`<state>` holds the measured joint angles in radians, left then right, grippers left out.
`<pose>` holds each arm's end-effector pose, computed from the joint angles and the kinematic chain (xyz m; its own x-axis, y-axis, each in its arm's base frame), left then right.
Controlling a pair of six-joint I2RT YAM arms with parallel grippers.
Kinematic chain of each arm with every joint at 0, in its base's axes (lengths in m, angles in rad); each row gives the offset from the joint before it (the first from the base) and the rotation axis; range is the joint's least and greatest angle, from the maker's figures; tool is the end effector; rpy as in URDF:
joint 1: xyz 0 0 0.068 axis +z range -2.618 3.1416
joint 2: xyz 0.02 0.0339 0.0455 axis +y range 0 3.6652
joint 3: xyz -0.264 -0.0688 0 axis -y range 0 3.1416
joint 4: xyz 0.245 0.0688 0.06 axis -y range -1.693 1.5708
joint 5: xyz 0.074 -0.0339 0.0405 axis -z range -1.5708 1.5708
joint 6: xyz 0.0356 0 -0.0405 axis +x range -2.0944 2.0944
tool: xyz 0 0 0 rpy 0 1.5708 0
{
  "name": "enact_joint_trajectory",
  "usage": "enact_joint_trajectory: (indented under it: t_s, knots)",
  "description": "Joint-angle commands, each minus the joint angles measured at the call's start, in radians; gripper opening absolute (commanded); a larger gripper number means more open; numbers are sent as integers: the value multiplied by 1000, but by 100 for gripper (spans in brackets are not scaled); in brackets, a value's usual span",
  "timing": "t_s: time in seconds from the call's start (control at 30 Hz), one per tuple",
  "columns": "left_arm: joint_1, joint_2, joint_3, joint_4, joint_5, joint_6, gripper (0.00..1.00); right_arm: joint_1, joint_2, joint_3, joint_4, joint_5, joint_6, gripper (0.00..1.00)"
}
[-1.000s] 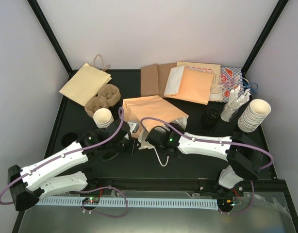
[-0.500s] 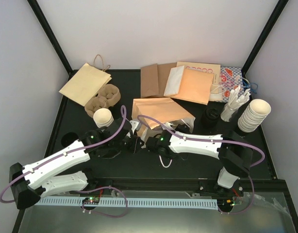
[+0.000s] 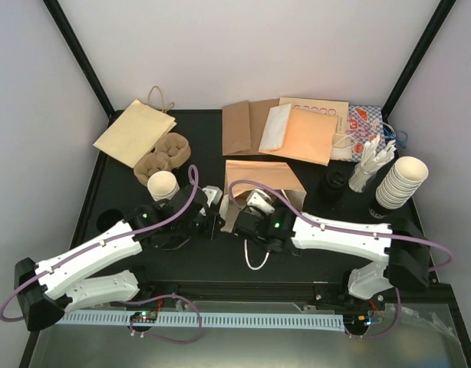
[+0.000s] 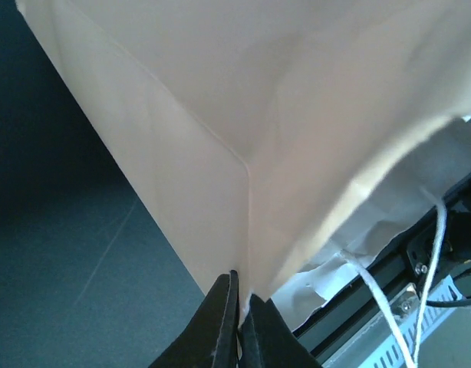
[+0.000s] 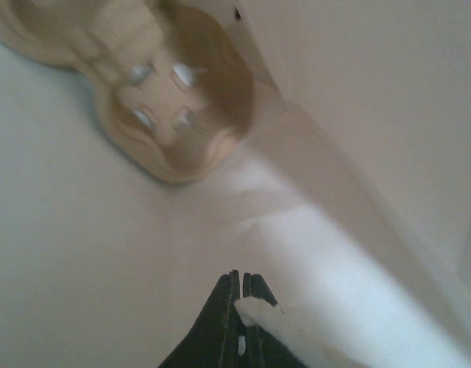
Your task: Pack the takeout coffee
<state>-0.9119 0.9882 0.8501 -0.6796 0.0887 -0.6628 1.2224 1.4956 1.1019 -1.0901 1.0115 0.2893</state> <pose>0.1203 -0.1605 0.2798 -0.8595 0.1089 -0.4993 0.3752 0.7979 -0.4718 0.1163 0.2317 0.2456 -0.4611 -0.8260 -0.3242 -0.3569 0.5071 -0.7845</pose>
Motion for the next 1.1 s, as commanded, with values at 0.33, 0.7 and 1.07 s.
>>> enact_joint_trajectory:
  t_s: [0.33,0.7,1.07]
  knots:
    - [31,-68,-2,-44,-37,7,2,1,16,-70,507,-270,-609,1]
    - [33,-72,-17,-85,-22,21,2,-66,102,11,528,-313,-783,1]
    - [33,-81,-45,-102,-13,9,2,-91,79,36,516,-376,-891,1]
